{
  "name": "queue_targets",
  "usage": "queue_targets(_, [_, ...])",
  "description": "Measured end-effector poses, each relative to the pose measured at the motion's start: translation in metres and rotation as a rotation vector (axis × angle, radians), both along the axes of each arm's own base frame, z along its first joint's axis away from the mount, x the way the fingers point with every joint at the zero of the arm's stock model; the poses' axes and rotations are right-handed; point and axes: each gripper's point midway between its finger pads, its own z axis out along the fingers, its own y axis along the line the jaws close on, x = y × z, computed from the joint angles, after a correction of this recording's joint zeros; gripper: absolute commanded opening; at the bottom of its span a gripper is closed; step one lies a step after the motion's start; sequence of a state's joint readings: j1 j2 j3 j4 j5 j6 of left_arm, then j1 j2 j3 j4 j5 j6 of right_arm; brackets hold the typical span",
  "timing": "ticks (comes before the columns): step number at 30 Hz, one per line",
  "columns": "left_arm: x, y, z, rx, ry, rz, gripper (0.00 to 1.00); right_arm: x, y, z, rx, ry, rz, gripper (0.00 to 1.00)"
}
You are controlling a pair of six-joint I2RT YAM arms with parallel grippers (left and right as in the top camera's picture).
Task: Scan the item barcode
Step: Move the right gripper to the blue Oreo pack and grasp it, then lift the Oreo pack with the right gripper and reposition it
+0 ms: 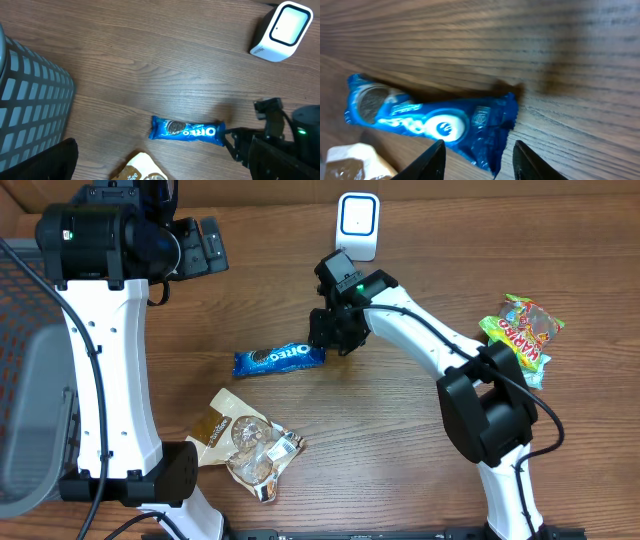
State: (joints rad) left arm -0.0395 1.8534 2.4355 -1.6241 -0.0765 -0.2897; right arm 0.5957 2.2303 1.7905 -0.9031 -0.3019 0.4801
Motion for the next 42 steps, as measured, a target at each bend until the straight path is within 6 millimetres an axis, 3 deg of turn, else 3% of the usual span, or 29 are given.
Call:
queue_targets(9, [0.0, 0.0, 0.0, 0.0, 0.0, 0.0, 1.0, -0.016, 0.01, -0.014, -0.035, 0.039, -0.003, 0.43])
queue_targets(13, [0.0, 0.0, 0.0, 0.0, 0.0, 0.0, 1.0, -0.021, 0.013, -0.024, -0.048, 0.031, -0.005, 0.31])
queue_targets(17, [0.0, 0.0, 0.0, 0.0, 0.0, 0.0, 1.0, -0.024, 0.011, -0.028, -0.052, 0.04, -0.007, 0.04])
queue_targets(22, [0.0, 0.0, 0.0, 0.0, 0.0, 0.0, 1.0, -0.029, 0.007, -0.028, -0.068, 0.065, -0.016, 0.04])
queue_targets(27, [0.0, 0.0, 0.0, 0.0, 0.0, 0.0, 1.0, -0.056, -0.03, -0.023, -0.174, 0.204, -0.001, 0.04])
queue_targets(31, [0.0, 0.0, 0.0, 0.0, 0.0, 0.0, 1.0, -0.08, -0.08, -0.003, -0.307, 0.343, 0.031, 0.04])
queue_targets(35, [0.0, 0.0, 0.0, 0.0, 0.0, 0.0, 0.99, -0.093, -0.122, 0.019, -0.425, 0.405, 0.045, 0.04])
queue_targets(36, [0.0, 0.0, 0.0, 0.0, 0.0, 0.0, 1.0, -0.093, -0.129, 0.021, -0.442, 0.404, 0.054, 0.13])
queue_targets(38, [0.0, 0.0, 0.0, 0.0, 0.0, 0.0, 1.0, -0.088, -0.133, 0.02, -0.452, 0.382, 0.076, 0.47])
queue_targets(39, [0.0, 0.0, 0.0, 0.0, 0.0, 0.0, 1.0, -0.084, -0.132, 0.019, -0.446, 0.359, 0.098, 0.53])
queue_targets(42, [0.0, 0.0, 0.0, 0.0, 0.0, 0.0, 1.0, -0.061, -0.122, 0.012, -0.404, 0.242, 0.159, 0.59])
